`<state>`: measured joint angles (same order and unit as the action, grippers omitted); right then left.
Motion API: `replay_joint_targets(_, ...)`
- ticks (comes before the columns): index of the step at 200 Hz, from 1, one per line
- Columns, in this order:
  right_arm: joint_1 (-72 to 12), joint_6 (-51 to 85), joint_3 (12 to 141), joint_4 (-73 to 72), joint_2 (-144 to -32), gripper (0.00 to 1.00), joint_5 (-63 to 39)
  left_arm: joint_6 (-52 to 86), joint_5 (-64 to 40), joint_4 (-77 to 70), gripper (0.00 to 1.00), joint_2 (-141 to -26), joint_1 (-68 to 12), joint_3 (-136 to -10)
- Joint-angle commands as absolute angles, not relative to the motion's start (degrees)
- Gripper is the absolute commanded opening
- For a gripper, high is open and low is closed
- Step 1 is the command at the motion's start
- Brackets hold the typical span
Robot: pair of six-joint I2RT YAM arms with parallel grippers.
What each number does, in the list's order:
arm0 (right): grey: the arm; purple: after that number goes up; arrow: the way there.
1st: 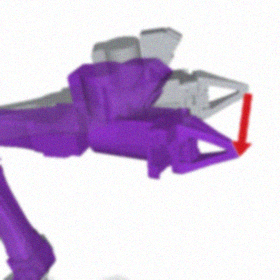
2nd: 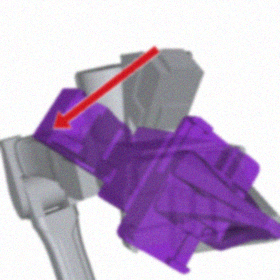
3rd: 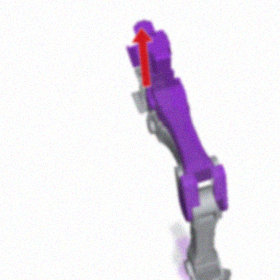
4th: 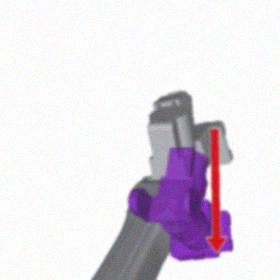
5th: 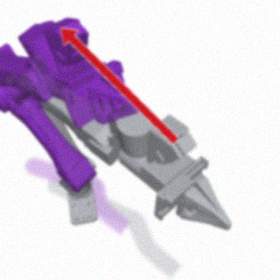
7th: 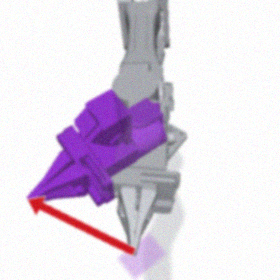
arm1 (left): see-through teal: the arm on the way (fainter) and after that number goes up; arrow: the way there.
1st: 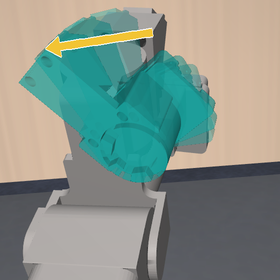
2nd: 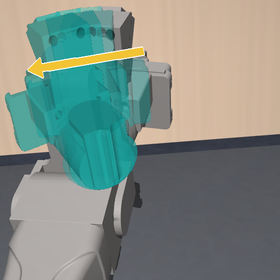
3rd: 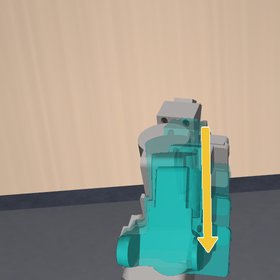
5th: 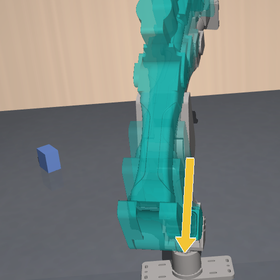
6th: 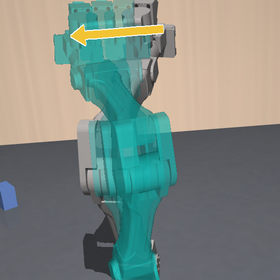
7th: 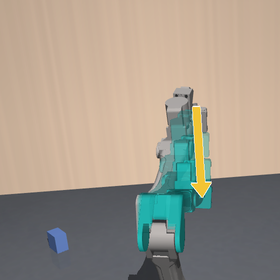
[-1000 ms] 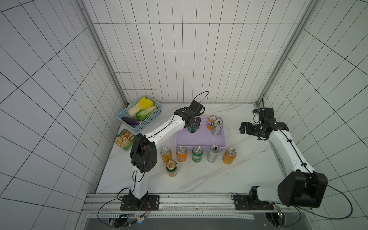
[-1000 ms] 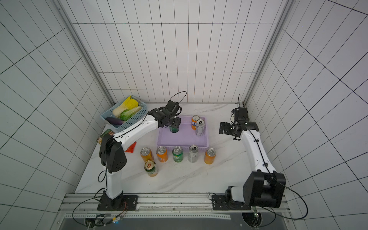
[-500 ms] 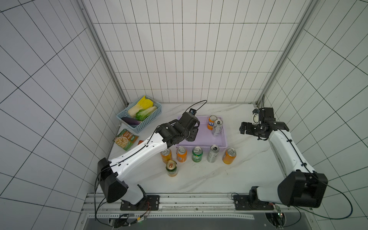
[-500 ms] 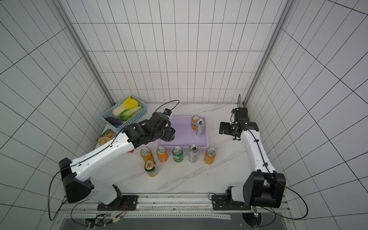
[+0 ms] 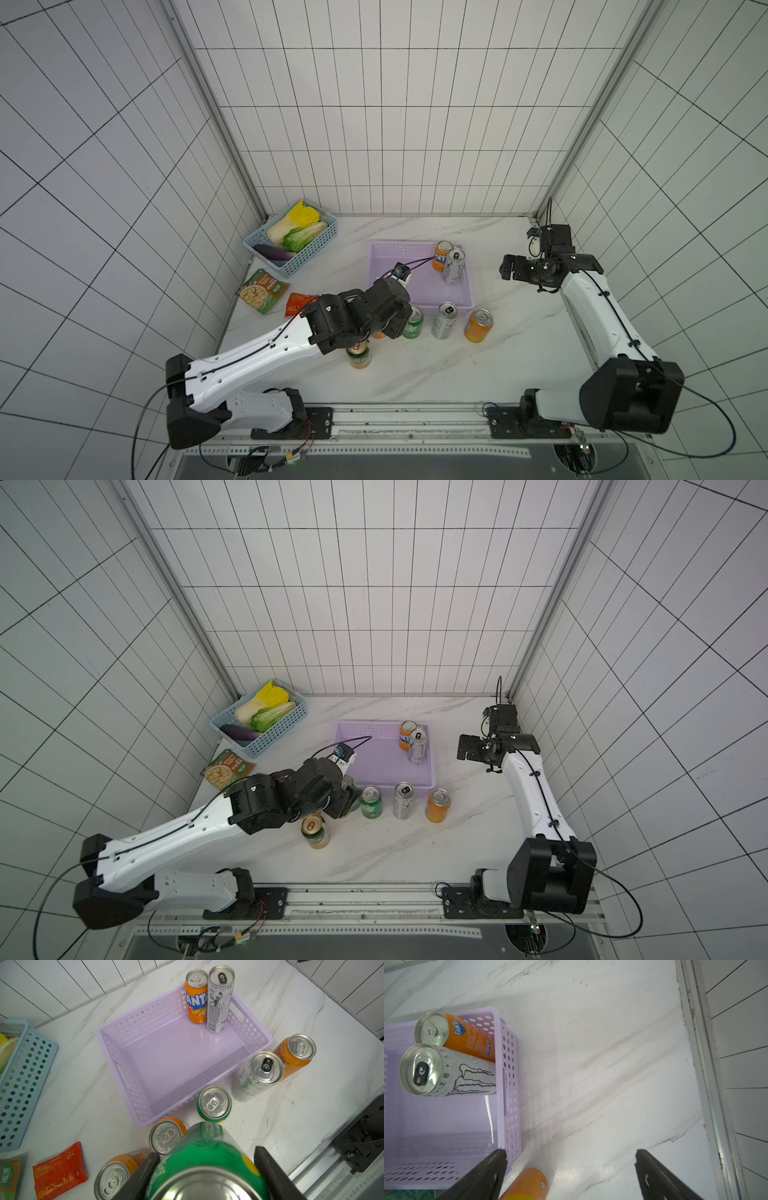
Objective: Take out the drinks from the basket
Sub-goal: Place the drink at the center of the board.
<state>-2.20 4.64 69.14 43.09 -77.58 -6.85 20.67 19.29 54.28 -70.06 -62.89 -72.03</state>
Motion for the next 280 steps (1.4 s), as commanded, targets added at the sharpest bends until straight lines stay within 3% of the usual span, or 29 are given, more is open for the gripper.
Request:
replay_joint_targets(1, -1.6, 4.5, 67.6, 42.9, -77.1, 0.99, -7.1, 24.1, 20.5, 52.1, 0.5, -68.4, -64.4, -70.3)
replay_joint_targets(90, -1.5, 4.5, 67.5, 42.9, -77.0, 0.99, -7.2, 29.0, 18.5, 42.6, 0.49, -72.2, -68.4, -59.4)
replay_joint_targets(191, -1.6, 4.3, 67.4, 42.9, -77.1, 0.99, -7.1, 30.9, 23.9, 33.7, 0.51, -76.7, -70.1, -50.9)
replay_joint_targets(280, -1.6, 4.4, 67.6, 42.8, -77.2, 0.99, -7.2, 31.3, 25.6, 33.4, 0.64, -79.8, -70.7, -50.4)
